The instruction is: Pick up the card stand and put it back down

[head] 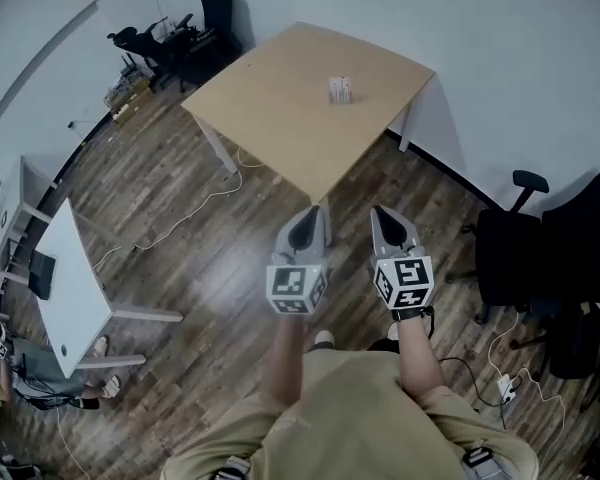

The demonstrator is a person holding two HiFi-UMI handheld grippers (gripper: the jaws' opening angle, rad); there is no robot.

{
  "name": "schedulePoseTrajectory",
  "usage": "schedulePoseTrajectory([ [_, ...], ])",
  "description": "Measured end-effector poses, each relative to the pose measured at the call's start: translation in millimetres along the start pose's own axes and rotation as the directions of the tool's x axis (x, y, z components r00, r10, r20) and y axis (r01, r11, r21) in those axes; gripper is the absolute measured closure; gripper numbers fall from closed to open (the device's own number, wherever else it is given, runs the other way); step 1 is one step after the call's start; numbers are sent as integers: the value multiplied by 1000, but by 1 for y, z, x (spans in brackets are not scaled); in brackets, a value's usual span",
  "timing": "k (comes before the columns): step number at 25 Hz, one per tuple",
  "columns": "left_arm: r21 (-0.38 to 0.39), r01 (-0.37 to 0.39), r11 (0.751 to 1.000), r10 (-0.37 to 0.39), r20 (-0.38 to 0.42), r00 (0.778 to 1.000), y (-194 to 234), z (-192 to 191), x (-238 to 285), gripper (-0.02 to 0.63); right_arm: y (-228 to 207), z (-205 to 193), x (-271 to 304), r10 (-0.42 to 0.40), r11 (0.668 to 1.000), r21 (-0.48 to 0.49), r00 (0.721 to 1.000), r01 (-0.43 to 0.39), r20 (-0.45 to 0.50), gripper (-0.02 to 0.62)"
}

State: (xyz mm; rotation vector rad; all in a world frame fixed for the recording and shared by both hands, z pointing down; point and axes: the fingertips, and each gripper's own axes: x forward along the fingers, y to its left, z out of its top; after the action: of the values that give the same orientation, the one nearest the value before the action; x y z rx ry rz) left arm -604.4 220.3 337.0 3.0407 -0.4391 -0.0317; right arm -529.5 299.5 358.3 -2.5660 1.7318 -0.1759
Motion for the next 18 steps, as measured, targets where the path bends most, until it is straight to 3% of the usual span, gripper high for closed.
schedulePoseTrajectory([
  [7, -48, 37, 998, -38, -17, 999, 42, -12, -13, 603, 42, -12, 24, -24, 999, 33, 1000, 24, -20, 591],
  [13, -65, 40, 997, -42, -36, 998, 58, -24, 31, 603, 12, -17, 61, -23, 996, 91, 1000, 23, -9, 591],
  [18, -33, 20, 999, -22, -55, 998, 84, -30, 95, 603, -32, -16, 137, -2, 989, 145, 1000, 2, 3, 591],
])
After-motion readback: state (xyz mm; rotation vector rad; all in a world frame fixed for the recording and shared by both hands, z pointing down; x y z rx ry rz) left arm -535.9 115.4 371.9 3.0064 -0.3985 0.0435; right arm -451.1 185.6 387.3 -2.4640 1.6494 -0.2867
